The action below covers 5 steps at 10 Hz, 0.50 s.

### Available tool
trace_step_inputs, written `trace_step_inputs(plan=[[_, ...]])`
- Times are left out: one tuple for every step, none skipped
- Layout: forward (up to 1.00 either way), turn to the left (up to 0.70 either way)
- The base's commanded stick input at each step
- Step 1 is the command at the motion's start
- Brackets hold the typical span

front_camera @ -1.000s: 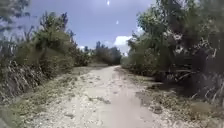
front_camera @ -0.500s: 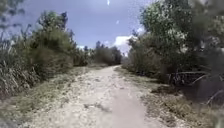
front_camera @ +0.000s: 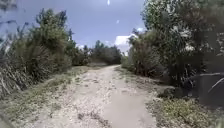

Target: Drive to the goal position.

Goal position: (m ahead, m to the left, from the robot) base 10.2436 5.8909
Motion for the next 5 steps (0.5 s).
trace_step_inputs(plan=[[0.50, 0.01], [0.50, 0.01], [0.50, 0.01], [0.50, 0.01], [0.50, 0.01]])
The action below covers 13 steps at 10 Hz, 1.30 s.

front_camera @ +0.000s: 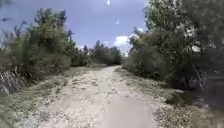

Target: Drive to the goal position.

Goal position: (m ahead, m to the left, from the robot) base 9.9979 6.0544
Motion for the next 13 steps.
trace_step_inputs(plan=[[0.50, 0.02], [0.50, 0.43], [0.50, 0.51], [0.50, 0.36], [0.50, 0.01], [0.50, 0.01], [0.50, 0.01], [0.50, 0.01], [0.50, 0.01], [0.50, 0.01], [0.50, 0.01], [0.50, 0.01], [0.50, 0.01]])
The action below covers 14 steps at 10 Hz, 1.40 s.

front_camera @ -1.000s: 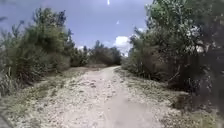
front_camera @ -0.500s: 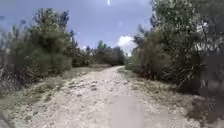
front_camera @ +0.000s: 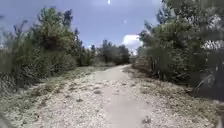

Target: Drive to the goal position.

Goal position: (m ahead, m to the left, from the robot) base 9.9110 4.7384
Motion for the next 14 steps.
trace_step_inputs(plan=[[0.50, 0.01], [0.50, 0.01], [0.50, 0.01], [0.50, 0.01], [0.50, 0.01], [0.50, 0.01], [0.50, 0.01], [0.50, 0.01], [0.50, 0.01], [0.50, 0.01], [0.50, 0.01], [0.50, 0.01], [0.50, 0.01], [0.50, 0.01]])
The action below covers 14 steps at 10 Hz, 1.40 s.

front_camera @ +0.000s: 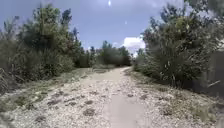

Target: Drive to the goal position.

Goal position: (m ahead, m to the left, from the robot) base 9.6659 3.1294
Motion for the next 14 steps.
trace_step_inputs(plan=[[0.50, 0.01], [0.50, 0.01], [0.50, 0.01], [0.50, 0.01], [0.50, 0.01], [0.50, 0.01], [0.50, 0.01], [0.50, 0.01], [0.50, 0.01], [0.50, 0.01], [0.50, 0.01], [0.50, 0.01], [0.50, 0.01], [0.50, 0.01]])
